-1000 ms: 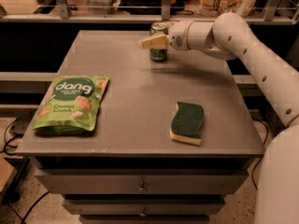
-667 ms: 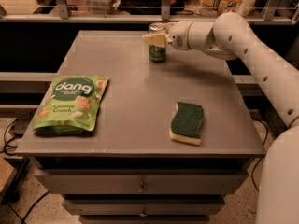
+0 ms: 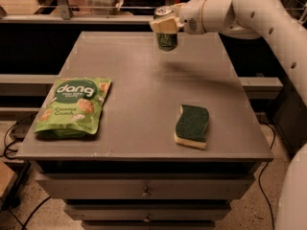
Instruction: Pick green can
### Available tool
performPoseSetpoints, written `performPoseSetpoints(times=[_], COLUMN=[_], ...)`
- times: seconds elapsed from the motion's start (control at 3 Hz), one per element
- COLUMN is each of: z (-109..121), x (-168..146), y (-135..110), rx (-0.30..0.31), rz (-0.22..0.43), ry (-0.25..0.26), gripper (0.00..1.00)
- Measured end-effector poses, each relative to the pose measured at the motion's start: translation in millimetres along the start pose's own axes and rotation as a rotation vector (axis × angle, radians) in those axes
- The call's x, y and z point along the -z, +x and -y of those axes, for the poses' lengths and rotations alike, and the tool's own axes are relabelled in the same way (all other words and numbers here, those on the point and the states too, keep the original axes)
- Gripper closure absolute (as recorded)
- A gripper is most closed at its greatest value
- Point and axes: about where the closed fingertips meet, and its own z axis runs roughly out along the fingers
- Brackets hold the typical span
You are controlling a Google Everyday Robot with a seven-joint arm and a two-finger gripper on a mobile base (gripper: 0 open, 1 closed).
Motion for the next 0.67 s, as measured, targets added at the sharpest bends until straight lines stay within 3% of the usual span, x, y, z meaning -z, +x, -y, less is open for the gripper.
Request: performPoseSetpoints(times=[0.33, 0.67], z=[-17.3, -22.3], x=[40.3, 44.6], y=[-58.4, -68.3], rx=[0.140, 0.165], rz=[0.016, 0.019], ry=[-0.012, -0.018], gripper=[1.00, 1.00])
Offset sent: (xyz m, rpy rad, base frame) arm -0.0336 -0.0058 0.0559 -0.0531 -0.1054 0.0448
